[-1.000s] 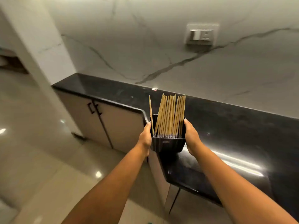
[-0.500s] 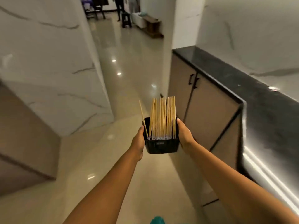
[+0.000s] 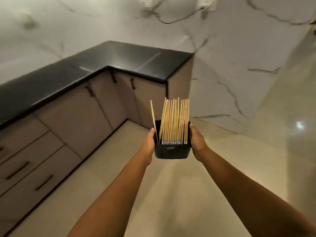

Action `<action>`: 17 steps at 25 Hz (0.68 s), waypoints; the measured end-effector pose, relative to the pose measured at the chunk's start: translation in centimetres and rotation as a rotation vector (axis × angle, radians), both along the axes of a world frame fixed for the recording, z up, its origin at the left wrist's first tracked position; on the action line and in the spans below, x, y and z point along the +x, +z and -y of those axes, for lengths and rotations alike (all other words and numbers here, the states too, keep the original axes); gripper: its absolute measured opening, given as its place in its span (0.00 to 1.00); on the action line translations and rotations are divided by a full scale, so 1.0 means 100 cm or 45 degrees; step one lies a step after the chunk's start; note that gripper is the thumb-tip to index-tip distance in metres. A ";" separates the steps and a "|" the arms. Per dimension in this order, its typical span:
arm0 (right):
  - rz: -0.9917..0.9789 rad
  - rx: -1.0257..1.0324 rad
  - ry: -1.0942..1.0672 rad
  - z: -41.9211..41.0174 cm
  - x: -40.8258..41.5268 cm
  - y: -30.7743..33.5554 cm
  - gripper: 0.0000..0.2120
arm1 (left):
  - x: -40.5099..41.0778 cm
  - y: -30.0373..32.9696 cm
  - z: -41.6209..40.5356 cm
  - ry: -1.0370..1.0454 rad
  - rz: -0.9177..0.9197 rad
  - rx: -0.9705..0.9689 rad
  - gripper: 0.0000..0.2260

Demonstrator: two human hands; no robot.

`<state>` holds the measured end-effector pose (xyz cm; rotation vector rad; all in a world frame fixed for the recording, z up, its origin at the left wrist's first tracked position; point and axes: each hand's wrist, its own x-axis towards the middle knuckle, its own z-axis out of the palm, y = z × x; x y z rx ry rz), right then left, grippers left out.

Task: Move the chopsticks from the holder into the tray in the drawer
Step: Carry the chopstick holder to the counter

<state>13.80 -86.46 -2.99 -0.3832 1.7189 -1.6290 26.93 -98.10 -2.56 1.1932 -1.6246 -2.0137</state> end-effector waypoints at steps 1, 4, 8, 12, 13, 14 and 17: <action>-0.007 -0.010 0.078 0.032 0.022 0.002 0.21 | 0.027 0.003 0.025 0.067 0.011 -0.019 0.22; -0.028 -0.072 0.311 0.124 0.091 0.009 0.21 | 0.114 0.015 0.091 0.281 0.000 -0.067 0.19; -0.065 -0.064 0.554 0.216 0.175 0.015 0.20 | 0.215 0.031 0.138 0.536 0.024 -0.101 0.17; -0.137 -0.058 0.886 0.311 0.291 0.017 0.21 | 0.335 0.029 0.190 0.850 0.089 -0.023 0.16; -0.133 -0.056 0.955 0.331 0.317 0.016 0.21 | 0.361 0.028 0.201 0.907 0.087 0.012 0.17; -0.118 -0.050 1.013 0.349 0.339 0.015 0.21 | 0.384 0.026 0.212 0.952 0.090 0.030 0.17; -0.068 -0.054 1.194 0.415 0.401 0.006 0.21 | 0.443 0.025 0.252 1.082 0.137 0.057 0.14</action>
